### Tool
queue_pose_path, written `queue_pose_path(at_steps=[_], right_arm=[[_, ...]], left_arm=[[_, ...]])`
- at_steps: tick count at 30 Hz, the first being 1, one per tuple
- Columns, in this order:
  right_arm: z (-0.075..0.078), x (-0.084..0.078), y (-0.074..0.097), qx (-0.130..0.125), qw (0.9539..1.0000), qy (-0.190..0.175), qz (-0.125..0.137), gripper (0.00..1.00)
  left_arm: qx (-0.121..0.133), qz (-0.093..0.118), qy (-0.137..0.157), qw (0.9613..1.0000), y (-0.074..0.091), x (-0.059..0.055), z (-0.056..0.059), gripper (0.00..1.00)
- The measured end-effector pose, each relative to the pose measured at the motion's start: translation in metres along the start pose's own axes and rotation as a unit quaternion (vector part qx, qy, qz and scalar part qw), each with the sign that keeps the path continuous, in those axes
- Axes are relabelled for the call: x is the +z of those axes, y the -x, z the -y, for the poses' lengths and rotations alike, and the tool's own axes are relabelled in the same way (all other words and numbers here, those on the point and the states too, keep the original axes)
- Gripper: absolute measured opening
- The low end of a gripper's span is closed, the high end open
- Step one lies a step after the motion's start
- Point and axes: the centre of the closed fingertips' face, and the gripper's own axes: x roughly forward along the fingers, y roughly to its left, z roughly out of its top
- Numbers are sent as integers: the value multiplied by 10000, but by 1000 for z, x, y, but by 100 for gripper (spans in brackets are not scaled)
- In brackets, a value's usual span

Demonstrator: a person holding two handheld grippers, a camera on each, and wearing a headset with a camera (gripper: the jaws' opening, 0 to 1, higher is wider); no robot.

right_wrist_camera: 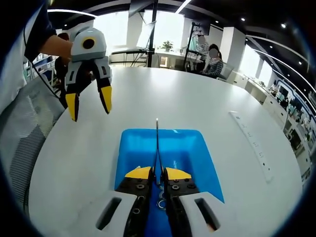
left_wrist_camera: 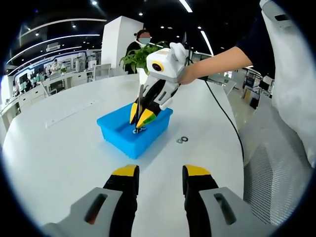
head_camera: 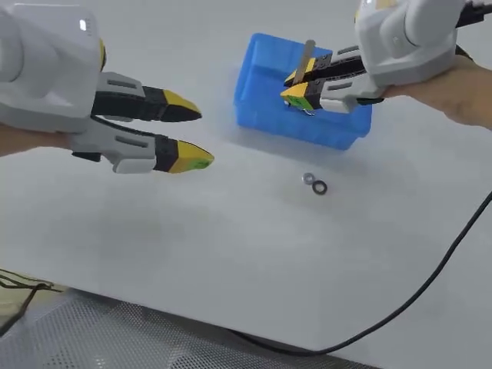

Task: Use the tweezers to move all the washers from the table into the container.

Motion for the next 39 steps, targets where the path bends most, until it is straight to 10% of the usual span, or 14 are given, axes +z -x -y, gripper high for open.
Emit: queue_pose_path(at_steps=[16,30,39], right_arm=[[1,0,1,-34,9999,-93,53,11],[-1,10,9,-4,9999,15,113,11],[-4,9,12,15,9999,65,115,10]], left_arm=[[196,66,1,9998,3,6,-13,62],[-71,537,-683,9962,-50,88,-36,63],[-230,521,-896,9943,-75,112,-41,46]])
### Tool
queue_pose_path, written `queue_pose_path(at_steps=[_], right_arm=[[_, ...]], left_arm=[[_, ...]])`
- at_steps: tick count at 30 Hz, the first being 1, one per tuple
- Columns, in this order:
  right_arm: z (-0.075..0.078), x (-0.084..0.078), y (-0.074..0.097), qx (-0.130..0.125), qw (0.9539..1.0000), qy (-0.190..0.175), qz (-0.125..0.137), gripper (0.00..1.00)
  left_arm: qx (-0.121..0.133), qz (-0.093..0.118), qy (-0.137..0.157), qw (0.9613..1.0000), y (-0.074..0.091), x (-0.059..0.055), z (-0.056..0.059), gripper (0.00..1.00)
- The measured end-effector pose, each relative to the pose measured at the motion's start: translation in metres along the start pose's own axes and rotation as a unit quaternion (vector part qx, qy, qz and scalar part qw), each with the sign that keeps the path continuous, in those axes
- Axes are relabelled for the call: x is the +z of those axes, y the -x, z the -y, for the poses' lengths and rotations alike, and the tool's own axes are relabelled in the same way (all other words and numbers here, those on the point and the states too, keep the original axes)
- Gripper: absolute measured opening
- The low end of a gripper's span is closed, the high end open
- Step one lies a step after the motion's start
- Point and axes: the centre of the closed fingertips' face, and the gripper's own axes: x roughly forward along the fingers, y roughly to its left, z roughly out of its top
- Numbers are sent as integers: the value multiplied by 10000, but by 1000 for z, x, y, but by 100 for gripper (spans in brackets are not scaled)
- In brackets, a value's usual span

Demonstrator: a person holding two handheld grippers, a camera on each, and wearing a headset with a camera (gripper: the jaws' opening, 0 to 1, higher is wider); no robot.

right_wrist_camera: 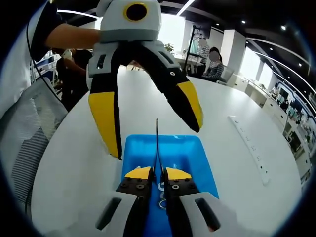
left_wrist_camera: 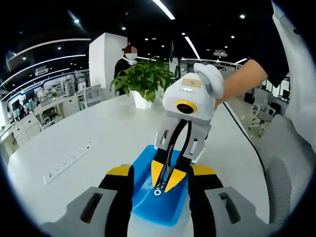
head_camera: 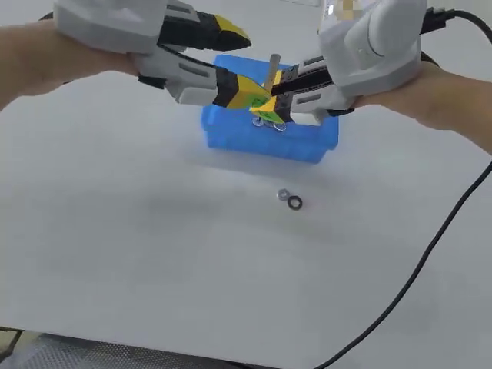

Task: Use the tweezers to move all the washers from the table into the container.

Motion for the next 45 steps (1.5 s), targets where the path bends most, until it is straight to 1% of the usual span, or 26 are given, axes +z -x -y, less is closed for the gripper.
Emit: queue_pose_path(at_steps=[2,4,6,7,9,11,12,14,16,20,22,26,29,31,34,37,38,42,45], right_arm=[[0,0,0,-7,10000,6,5,10],[0,1,0,4,10000,1,15,10],[-1,0,0,8,10000,18,5,10],[-1,0,0,7,10000,21,2,10],[-1,1,0,11,10000,9,14,10],[-1,1,0,10,10000,19,9,10],[-2,1,0,19,10000,25,7,10],[-2,1,0,25,10000,25,15,10],[-2,1,-1,29,10000,26,6,10],[-1,2,-1,19,10000,10,24,10],[0,2,-1,21,10000,27,18,10],[-3,3,-1,75,10000,64,13,10],[-3,4,-1,73,9999,104,11,11],[-2,4,-1,43,9999,109,28,11],[-1,6,1,37,9999,91,61,11],[-1,6,1,16,9999,136,55,12],[-1,6,2,7,9999,140,58,12],[0,6,3,-36,10000,65,48,14],[1,5,4,-71,10000,52,19,16]], left_arm=[[-64,-15,25,10000,-2,2,2,42],[-157,-31,-46,9999,-4,3,7,39],[-217,-65,-81,9997,-5,3,9,32],[-239,-73,-102,9996,-5,2,8,30],[-285,-67,-73,9995,-6,3,9,28],[-294,-85,-77,9995,-6,3,10,26],[-262,-145,-104,9995,-7,2,9,24],[-227,-180,-195,9994,-7,2,7,17],[-265,-125,-155,9995,-7,5,9,15],[-313,-132,-224,9992,-6,7,10,11],[-401,-154,-188,9989,-6,6,14,8],[-452,-197,-217,9985,-5,7,16,8],[-424,-219,-476,9977,-4,8,17,6],[-395,-191,-571,9974,-5,10,17,6],[-387,-145,-518,9978,-5,12,16,5],[-414,-95,-538,9976,-4,14,16,5],[-422,-72,-478,9979,-4,14,15,5],[-428,1,-492,9979,-3,18,16,5],[-432,34,-577,9974,-2,20,17,5]])
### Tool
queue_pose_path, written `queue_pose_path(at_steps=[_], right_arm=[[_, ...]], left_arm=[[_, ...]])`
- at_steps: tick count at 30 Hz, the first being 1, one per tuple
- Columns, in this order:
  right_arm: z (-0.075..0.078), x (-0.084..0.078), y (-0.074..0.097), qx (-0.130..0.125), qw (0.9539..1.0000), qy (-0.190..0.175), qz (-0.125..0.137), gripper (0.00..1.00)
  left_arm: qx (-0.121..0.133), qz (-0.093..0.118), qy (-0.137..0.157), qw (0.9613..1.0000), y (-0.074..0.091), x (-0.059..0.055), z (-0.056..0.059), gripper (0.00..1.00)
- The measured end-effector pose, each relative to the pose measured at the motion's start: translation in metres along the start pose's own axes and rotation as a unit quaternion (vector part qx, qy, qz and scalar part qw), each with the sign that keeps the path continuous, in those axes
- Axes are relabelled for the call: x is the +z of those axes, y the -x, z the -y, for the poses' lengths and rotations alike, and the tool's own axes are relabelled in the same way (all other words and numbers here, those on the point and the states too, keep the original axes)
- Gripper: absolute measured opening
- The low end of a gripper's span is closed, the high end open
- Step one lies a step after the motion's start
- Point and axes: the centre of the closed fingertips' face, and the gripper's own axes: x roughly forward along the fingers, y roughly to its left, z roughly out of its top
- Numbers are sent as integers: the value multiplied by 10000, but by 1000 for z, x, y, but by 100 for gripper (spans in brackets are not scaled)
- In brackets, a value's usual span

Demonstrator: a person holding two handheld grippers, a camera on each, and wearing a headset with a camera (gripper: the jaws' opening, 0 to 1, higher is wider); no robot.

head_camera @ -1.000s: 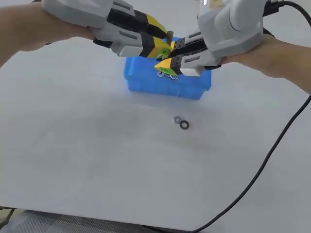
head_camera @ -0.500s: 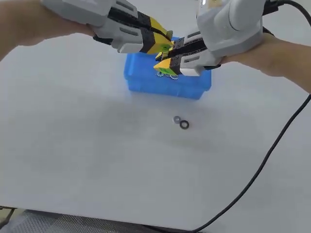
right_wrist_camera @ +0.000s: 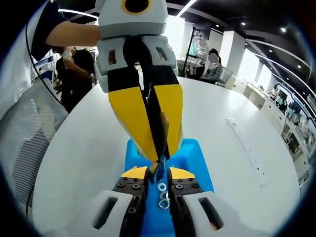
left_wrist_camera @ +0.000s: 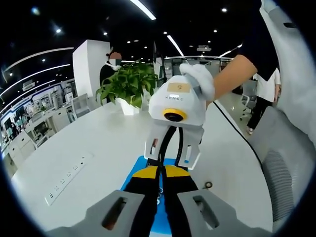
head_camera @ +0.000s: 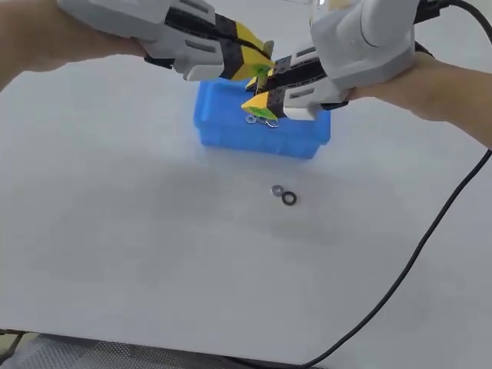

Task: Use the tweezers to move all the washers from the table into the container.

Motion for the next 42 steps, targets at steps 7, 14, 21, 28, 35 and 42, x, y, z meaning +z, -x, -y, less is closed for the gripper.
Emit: queue_pose_path(at_steps=[7,14,21,28,35,42], right_arm=[[-1,-1,5,-47,10000,-29,-20,27],[5,-10,16,-366,9993,-30,-48,48],[7,1,37,-602,9958,-453,512,59],[1,8,58,-710,9911,-717,865,68],[-19,-8,82,-875,9891,-857,820,78],[-40,-34,97,-1014,9855,-1145,740,86]], left_arm=[[49,46,-98,9999,2,2,-4,5],[74,61,-126,9999,6,5,-4,5],[185,121,-77,9997,12,11,-4,5],[235,203,-42,9995,17,18,1,5],[162,129,-96,9997,20,19,17,5],[177,148,-125,9997,23,22,35,5]])
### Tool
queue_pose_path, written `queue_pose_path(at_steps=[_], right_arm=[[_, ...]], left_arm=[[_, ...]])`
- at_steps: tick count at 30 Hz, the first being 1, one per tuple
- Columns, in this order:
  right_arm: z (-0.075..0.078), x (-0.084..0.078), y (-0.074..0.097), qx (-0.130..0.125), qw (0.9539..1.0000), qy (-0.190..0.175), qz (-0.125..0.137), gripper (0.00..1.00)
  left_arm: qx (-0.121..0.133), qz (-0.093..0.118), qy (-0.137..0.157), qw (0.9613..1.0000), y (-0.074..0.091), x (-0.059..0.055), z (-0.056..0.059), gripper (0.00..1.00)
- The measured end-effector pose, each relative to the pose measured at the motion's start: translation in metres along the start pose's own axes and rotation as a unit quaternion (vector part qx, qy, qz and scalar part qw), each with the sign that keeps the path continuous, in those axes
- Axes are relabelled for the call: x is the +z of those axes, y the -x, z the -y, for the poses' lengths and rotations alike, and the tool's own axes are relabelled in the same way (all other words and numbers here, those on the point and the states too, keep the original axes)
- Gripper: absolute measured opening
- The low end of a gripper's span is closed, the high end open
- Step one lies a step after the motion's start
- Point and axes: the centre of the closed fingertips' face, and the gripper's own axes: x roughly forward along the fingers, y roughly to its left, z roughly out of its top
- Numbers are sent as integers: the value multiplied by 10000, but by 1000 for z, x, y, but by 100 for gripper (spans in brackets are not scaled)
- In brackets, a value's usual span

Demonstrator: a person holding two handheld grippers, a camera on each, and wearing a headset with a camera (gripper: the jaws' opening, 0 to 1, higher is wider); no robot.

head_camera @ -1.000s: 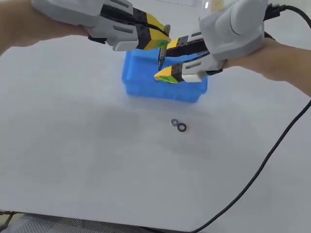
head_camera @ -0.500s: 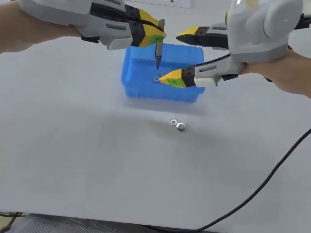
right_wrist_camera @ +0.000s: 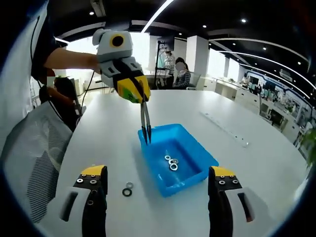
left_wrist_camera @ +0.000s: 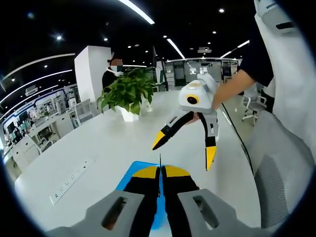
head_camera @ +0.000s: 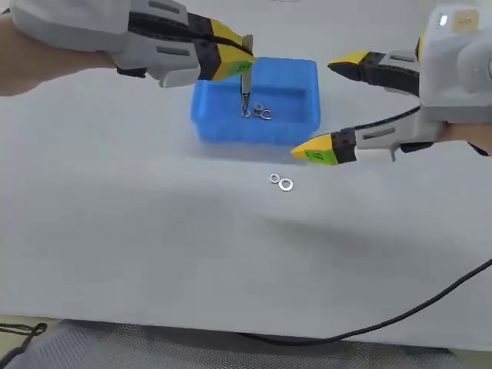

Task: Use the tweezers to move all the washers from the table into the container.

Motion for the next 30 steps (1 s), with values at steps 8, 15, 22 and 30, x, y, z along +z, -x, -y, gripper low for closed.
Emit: queue_pose_path(at_steps=[8,15,22,30], right_arm=[[-22,-22,19,-32,9996,-258,-95,92],[-27,-27,25,-78,9993,-358,-81,97],[-39,-31,29,7,9992,-389,-88,100],[-52,-41,32,162,9989,-393,-202,100]], left_arm=[[-81,109,-64,9999,0,7,22,5],[-245,69,-143,9996,-7,5,48,5],[-301,105,-112,9994,-20,-5,64,5],[-233,91,-15,9997,-31,-20,69,5]])
